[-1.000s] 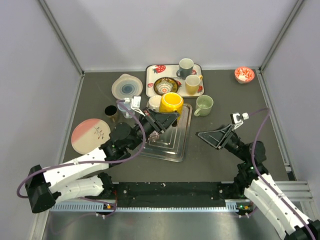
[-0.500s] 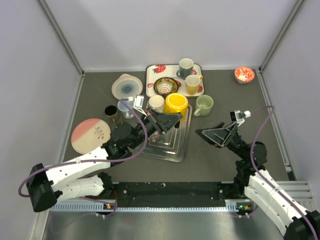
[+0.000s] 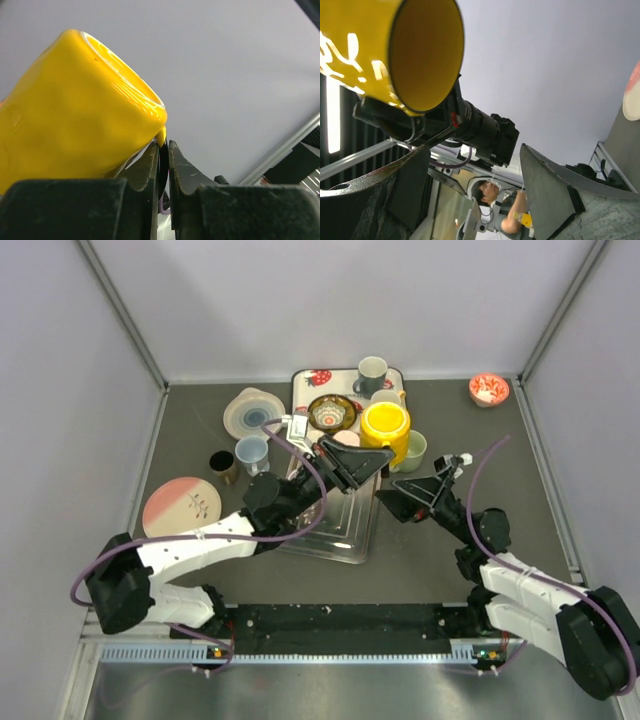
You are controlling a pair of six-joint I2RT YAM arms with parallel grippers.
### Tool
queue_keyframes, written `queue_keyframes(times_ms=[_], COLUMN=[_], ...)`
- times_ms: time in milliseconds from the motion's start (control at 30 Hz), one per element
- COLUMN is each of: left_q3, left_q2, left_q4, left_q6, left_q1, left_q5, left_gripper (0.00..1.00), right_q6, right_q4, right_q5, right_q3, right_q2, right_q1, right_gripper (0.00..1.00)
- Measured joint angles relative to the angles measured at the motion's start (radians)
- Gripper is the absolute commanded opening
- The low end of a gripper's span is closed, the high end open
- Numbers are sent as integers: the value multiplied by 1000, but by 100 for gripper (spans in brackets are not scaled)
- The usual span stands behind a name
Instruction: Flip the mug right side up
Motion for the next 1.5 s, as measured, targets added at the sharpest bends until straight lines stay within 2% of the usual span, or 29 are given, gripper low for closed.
queue_keyframes(times_ms=[400,800,1200,1500], left_q3=[135,176,177,177], left_q2=[99,129,138,142], left_q4=[144,140,158,234], left_q6=[-14,-42,-186,-280], left_q1=[0,5,39,42], left_q5=[79,79,106,115], left_gripper=[0,0,0,0], right_q6=[11,-11,-12,-27], right_q4=[43,53,50,50], right_q5=[119,75,43,44], right_q3=[96,251,272,286], right_q2=[5,29,44,44], right_q1=[14,14,14,13], right_gripper=[66,65,64,57])
